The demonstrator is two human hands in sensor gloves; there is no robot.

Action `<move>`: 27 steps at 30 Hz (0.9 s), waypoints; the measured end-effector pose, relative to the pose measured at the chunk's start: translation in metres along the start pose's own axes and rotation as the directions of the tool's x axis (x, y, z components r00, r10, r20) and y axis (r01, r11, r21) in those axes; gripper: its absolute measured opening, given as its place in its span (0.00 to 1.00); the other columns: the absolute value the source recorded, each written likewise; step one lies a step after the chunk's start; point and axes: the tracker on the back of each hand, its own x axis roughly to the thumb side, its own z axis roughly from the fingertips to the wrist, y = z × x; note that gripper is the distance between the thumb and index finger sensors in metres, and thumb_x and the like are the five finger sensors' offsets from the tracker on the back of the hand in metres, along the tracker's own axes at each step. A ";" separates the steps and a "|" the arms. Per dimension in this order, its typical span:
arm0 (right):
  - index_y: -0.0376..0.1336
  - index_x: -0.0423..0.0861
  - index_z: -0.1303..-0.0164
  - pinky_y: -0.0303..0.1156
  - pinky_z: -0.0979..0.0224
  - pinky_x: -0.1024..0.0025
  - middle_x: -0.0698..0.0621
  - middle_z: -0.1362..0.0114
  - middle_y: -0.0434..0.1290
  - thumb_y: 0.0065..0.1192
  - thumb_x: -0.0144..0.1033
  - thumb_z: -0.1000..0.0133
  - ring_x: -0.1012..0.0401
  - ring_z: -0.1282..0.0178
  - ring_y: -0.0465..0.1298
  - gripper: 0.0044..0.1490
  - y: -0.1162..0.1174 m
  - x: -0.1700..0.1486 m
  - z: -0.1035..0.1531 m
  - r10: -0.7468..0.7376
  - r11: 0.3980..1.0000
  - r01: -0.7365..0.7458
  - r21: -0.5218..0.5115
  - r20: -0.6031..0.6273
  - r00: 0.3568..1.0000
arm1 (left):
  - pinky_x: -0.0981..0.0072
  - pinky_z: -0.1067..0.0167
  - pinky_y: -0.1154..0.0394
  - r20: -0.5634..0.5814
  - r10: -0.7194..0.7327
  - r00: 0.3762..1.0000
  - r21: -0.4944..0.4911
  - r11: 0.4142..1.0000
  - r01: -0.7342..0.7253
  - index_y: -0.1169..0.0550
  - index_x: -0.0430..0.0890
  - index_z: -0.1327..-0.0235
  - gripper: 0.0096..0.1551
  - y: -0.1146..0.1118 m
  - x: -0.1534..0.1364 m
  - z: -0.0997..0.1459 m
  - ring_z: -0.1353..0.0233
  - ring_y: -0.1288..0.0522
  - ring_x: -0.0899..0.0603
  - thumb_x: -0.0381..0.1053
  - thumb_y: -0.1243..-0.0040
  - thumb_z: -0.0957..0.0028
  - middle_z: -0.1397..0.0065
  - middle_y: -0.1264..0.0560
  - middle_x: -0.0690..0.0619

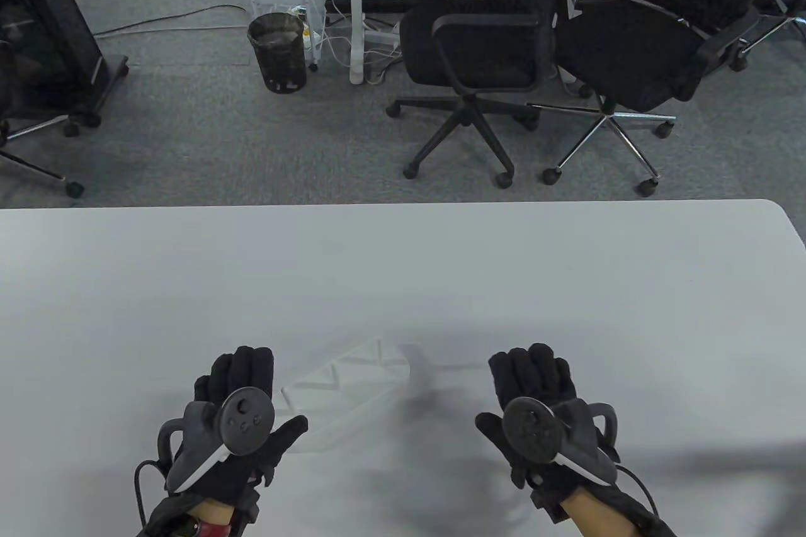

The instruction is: Fit Hanoi Tower parts together into a complete Hanoi Tower

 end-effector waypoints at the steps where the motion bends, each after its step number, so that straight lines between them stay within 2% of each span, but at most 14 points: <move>1: 0.43 0.44 0.24 0.43 0.21 0.34 0.37 0.17 0.48 0.54 0.58 0.57 0.32 0.19 0.43 0.55 -0.002 -0.008 0.007 0.001 1.000 -0.001 0.004 -0.027 1.000 | 0.32 0.26 0.60 -0.001 -0.008 1.000 0.020 1.000 0.008 0.60 0.47 0.19 0.64 0.002 0.004 0.002 0.17 0.62 0.28 0.71 0.42 0.55 0.15 0.61 0.41; 5: 0.43 0.43 0.24 0.43 0.21 0.34 0.37 0.16 0.46 0.55 0.57 0.56 0.33 0.18 0.40 0.55 -0.001 -0.027 0.024 0.002 1.000 -0.001 0.007 -0.090 0.996 | 0.32 0.26 0.61 -0.017 -0.096 0.995 -0.006 0.995 0.096 0.59 0.47 0.19 0.63 0.000 0.017 0.005 0.17 0.63 0.29 0.71 0.43 0.54 0.15 0.62 0.42; 10: 0.43 0.42 0.24 0.43 0.22 0.34 0.36 0.16 0.45 0.55 0.57 0.56 0.33 0.18 0.40 0.56 0.024 -0.048 0.038 0.030 0.999 -0.026 0.034 -0.128 0.991 | 0.33 0.26 0.61 -0.017 -0.183 0.983 -0.059 0.982 0.181 0.58 0.47 0.18 0.62 -0.009 0.029 0.003 0.17 0.64 0.29 0.71 0.43 0.54 0.15 0.63 0.42; 12: 0.40 0.42 0.24 0.42 0.22 0.34 0.36 0.16 0.42 0.54 0.57 0.55 0.33 0.19 0.38 0.56 0.029 -0.047 0.039 0.025 0.994 -0.013 0.106 -0.113 0.993 | 0.33 0.26 0.61 -0.023 -0.203 0.979 -0.068 0.977 0.201 0.58 0.46 0.18 0.63 -0.011 0.031 0.002 0.17 0.64 0.29 0.72 0.43 0.54 0.15 0.63 0.42; 14: 0.41 0.42 0.24 0.42 0.21 0.34 0.36 0.16 0.43 0.55 0.57 0.56 0.33 0.19 0.38 0.56 0.031 -0.041 0.041 0.054 0.996 -0.048 0.069 -0.076 0.996 | 0.33 0.26 0.61 -0.028 -0.199 0.979 -0.073 0.978 0.197 0.58 0.46 0.18 0.62 -0.010 0.032 0.002 0.17 0.64 0.28 0.71 0.43 0.54 0.15 0.63 0.42; 18: 0.40 0.43 0.24 0.42 0.21 0.34 0.37 0.16 0.42 0.55 0.57 0.56 0.33 0.19 0.38 0.56 0.032 -0.030 0.044 0.075 0.995 -0.072 0.067 -0.041 0.996 | 0.32 0.26 0.61 -0.039 -0.209 0.977 -0.052 0.977 0.207 0.60 0.46 0.19 0.63 -0.006 0.034 0.006 0.17 0.63 0.28 0.72 0.44 0.54 0.15 0.63 0.42; 27: 0.40 0.43 0.25 0.43 0.22 0.34 0.37 0.17 0.43 0.55 0.56 0.57 0.33 0.19 0.39 0.56 0.038 -0.051 0.047 0.076 0.994 -0.065 0.087 -0.133 0.988 | 0.32 0.26 0.60 -0.045 -0.209 0.977 -0.054 0.977 0.207 0.61 0.47 0.19 0.63 -0.010 0.034 0.004 0.17 0.62 0.27 0.72 0.45 0.54 0.15 0.63 0.42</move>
